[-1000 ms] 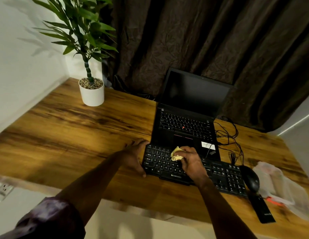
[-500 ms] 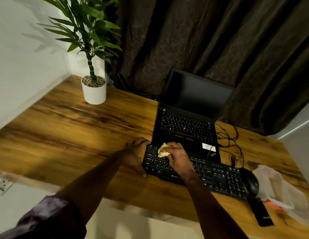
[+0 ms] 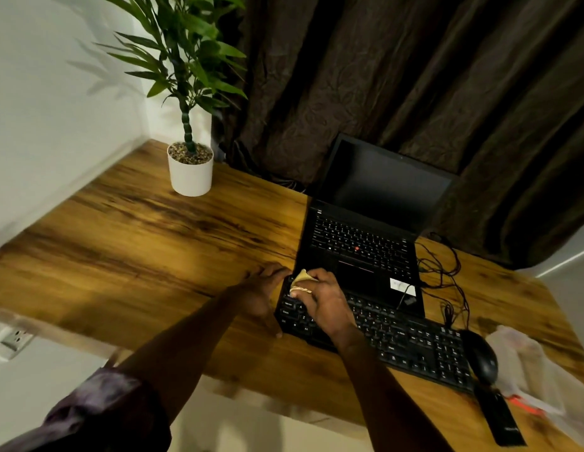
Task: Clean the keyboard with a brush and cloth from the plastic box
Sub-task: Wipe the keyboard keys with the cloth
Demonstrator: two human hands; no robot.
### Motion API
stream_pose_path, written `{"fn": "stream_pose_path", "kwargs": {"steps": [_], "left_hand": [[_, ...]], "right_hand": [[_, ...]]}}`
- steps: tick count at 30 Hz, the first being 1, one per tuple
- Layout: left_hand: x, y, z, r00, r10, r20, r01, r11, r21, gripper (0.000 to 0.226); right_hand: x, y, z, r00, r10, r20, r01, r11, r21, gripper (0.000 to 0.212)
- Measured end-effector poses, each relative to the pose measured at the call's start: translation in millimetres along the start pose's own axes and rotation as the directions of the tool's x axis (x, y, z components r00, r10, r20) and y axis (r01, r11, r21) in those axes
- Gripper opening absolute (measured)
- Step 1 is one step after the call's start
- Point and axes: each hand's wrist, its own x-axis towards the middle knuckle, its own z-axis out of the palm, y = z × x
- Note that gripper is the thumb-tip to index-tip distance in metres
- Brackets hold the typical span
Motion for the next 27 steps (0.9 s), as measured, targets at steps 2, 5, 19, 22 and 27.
{"fn": "stream_pose_path", "kwargs": {"steps": [2,5,19,22,27], "left_hand": [[-1,0,0,1.0,0.007,-0.009,-0.007,1.0,0.009,0.146],[0,-1,-1,1.0,0.019,-0.01,-0.019,1.0,-0.005,0.147],[2,-4,1,1.0,0.014,-0.003,-0.014,0.999,-0.039,0.149],[2,-5,2,1.0,-0.019,-0.015,0.017,0.995,-0.102,0.144],[-1,1,-1,0.999,-0.003,-0.043,-0.001,0.996,-0.087,0.137]], "right_hand": [[-3,10,-4,1.0,0.016,-0.007,-0.016,1.0,0.012,0.025],[-7,24,-10,0.997,0.061,-0.048,-0.057,0.996,0.073,0.017],[16,7,-11,0.995,0.041,0.091,-0.053,0.99,0.133,0.037],[5,22,-20,0.991,0.107,0.084,-0.117,0.986,0.121,0.034],[9,6,-12,0.993,0.1,0.054,-0.108,0.981,0.159,0.032]]}}
